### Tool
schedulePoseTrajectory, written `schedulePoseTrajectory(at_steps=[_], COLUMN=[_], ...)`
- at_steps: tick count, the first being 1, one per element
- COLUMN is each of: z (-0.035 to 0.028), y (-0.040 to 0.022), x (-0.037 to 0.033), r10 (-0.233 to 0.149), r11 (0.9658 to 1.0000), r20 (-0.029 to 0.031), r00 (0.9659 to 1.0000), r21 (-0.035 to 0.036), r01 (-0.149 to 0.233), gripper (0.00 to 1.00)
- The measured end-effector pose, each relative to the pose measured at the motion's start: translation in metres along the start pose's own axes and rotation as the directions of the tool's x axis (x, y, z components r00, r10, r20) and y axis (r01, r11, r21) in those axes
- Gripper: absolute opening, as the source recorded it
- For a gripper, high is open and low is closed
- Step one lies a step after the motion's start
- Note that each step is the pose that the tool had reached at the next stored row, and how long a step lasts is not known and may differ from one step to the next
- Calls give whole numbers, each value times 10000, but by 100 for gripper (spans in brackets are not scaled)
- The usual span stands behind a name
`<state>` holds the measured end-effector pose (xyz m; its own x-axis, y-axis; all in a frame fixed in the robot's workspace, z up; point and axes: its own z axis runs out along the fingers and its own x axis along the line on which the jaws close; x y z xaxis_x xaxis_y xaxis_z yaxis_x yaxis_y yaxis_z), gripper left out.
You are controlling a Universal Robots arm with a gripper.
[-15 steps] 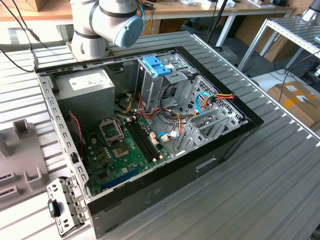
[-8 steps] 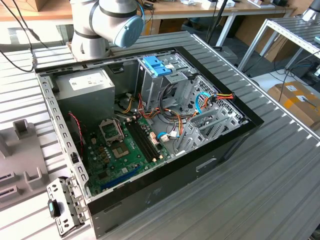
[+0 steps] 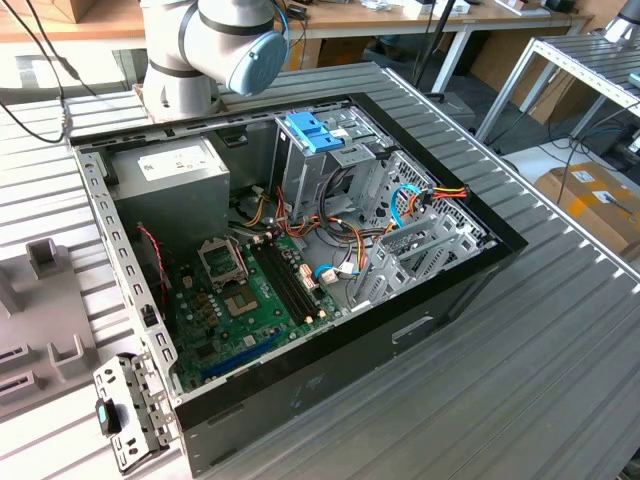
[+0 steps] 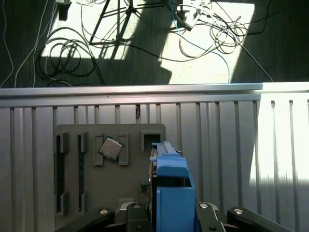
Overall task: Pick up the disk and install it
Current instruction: 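Pick up the disk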
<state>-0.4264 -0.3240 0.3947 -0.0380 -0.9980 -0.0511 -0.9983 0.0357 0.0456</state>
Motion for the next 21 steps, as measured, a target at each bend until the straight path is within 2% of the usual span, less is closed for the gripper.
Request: schedulePoseTrajectory(at_steps=[21], z=[-194], y=[-5], x=[-11], r10=[-1], r11=[10000], r20=[29], r00=[10000], r21=[-3], r01=[1], gripper=[36])
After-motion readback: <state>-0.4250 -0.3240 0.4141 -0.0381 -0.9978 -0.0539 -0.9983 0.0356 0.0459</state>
